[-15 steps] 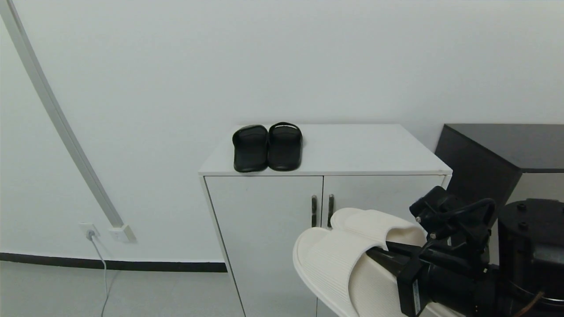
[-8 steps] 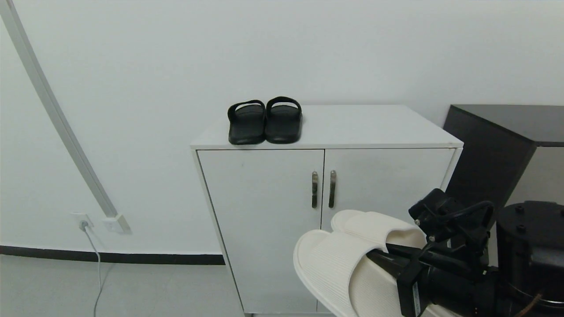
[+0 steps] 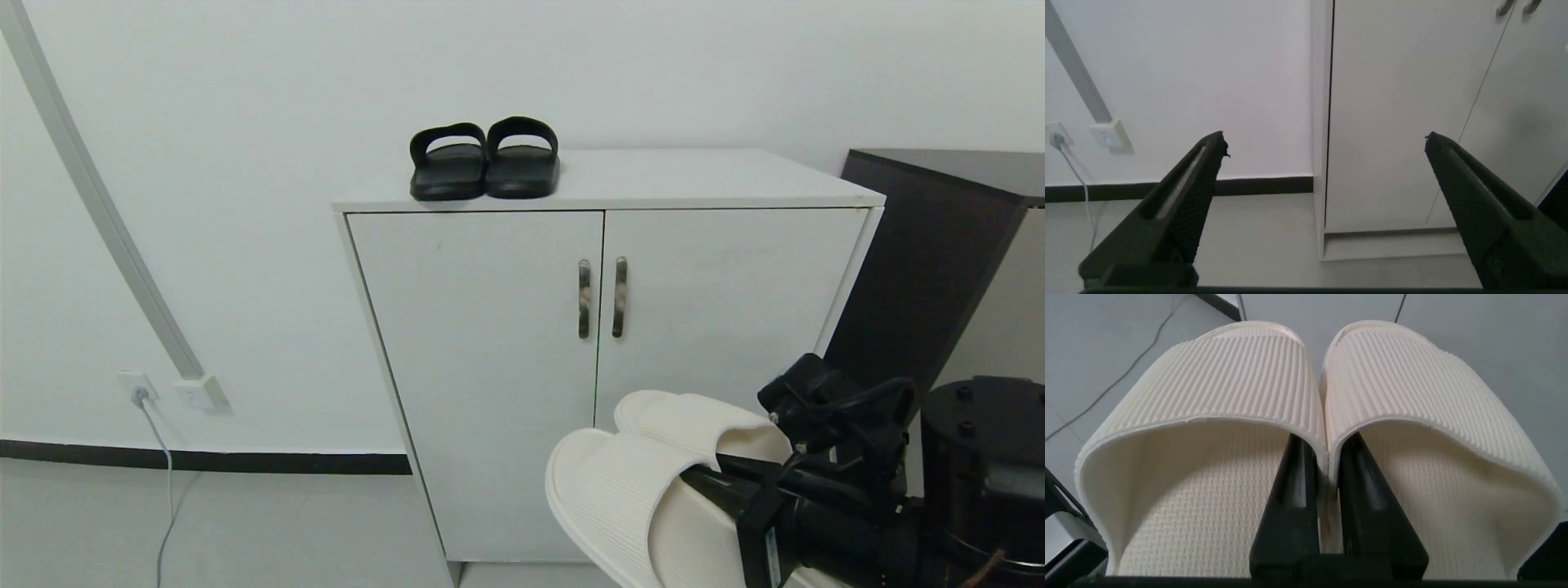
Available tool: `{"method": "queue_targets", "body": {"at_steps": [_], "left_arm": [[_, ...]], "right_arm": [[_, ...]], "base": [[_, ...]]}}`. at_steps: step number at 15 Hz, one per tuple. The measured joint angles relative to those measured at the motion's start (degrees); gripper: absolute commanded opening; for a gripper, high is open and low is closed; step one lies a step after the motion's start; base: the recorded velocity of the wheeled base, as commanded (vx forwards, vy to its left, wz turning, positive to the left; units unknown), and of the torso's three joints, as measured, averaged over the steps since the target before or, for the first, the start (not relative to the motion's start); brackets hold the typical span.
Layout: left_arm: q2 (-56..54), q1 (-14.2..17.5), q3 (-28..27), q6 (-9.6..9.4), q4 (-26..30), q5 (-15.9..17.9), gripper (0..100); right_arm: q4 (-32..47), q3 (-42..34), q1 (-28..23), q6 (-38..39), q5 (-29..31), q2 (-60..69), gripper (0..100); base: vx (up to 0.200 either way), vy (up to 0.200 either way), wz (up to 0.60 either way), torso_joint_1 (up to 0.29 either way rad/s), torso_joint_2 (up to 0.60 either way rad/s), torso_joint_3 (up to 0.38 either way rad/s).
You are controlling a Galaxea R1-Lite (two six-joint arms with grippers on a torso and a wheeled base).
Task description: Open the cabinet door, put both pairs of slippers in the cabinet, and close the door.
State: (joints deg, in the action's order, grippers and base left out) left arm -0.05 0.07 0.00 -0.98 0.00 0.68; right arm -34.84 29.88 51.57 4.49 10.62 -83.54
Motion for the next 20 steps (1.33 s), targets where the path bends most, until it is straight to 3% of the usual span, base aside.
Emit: {"method": "queue_targets", "body": {"at_steps": [2,11,13,15,17,20], "left_arm": [[0.0,0.0,0.0,0.0,0.0,0.0,100],[1.58,-0.32,-0.57,0.0,-0.22,0.21,100],[2.89,-0.37,-3.61,1.22,-0.11,1.23,100],[7.22,-0.45,-8.64,2.89,-0.16,5.28,100],[13.14,-0.48,-11.96,3.38,-0.6,11.14,100],[24.16,-0.59,-16.94,3.57,-3.12,22.71,100]], "right_arm": [[-0.62,-0.41,0.0,-0.09,0.0,0.0,0],[-2.66,-1.08,-0.06,-0.35,0.05,-0.06,0],[-2.57,-1.38,0.0,-1.49,-0.11,-0.13,0],[-2.6,-1.61,0.13,-1.6,-0.13,-0.13,0],[-2.55,-2.02,0.59,-1.67,-0.09,-0.27,0],[-2.6,-2.46,0.99,-1.62,-0.11,-0.94,0]], "base": [[0.0,0.0,0.0,-0.02,0.4,0.344],[0.0,0.0,0.0,-0.003,0.03,0.022],[0.0,0.0,0.0,-0.015,0.07,0.071],[0.0,0.0,0.0,0.0,0.0,0.0],[0.0,0.0,0.0,0.0,0.0,0.0],[0.0,0.0,0.0,0.0,0.0,0.0]]}}
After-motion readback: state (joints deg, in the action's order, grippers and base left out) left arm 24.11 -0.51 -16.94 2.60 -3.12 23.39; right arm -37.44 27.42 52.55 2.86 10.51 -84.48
